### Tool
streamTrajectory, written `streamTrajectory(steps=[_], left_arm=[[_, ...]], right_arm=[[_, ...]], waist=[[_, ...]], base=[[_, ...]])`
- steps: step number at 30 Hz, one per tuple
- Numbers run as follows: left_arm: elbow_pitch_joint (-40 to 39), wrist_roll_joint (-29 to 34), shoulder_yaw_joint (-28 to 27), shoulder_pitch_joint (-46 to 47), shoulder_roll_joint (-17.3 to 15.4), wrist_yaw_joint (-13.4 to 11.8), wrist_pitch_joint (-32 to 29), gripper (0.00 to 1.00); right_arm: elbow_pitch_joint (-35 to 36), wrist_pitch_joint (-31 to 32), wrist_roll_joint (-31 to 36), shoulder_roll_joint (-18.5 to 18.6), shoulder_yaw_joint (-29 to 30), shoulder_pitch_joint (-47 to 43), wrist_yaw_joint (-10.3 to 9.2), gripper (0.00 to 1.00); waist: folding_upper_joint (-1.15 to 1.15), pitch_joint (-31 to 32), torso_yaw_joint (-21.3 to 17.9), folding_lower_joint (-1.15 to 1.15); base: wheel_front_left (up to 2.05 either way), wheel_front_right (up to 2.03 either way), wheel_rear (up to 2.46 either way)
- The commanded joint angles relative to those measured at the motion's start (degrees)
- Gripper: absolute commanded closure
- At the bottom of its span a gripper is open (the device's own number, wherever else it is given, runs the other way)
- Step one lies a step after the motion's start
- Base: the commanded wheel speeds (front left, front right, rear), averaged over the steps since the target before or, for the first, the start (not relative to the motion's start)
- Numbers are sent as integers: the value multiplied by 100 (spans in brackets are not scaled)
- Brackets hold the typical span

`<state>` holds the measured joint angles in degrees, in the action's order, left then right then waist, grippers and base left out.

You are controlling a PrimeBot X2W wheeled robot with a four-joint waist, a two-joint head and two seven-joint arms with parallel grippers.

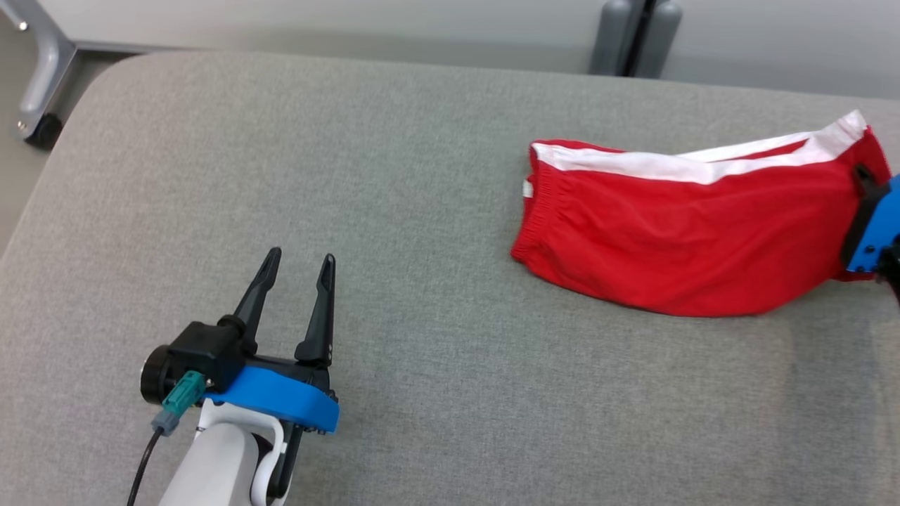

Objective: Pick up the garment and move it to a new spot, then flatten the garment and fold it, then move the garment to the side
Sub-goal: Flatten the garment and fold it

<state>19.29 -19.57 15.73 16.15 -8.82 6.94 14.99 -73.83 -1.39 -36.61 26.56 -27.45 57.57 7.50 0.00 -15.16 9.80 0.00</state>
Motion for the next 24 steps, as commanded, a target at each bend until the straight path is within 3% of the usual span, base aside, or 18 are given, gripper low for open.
streamTrajectory(steps=[1,5,8,19,24], left_arm=[[-13,-10,33,-102,-33,18,11,0],[-7,-43,90,-178,-13,18,-21,0],[-5,-53,135,-181,19,21,-27,0],[60,-139,265,-22,122,25,-12,0],[110,-169,302,22,167,23,0,0]], right_arm=[[-15,-68,130,107,51,-67,-1,100],[-13,34,427,137,142,25,0,100],[-5,113,655,-77,151,178,1,100],[-6,607,1271,-1655,-187,570,1,100],[-10,851,1388,-2058,-199,458,0,100]], waist=[[0,198,-149,0],[0,322,-131,0],[0,357,-67,0],[0,250,320,0],[0,183,464,0]], base=[[0,0,0],[0,0,0],[0,0,0],[0,0,0],[0,0,0]])
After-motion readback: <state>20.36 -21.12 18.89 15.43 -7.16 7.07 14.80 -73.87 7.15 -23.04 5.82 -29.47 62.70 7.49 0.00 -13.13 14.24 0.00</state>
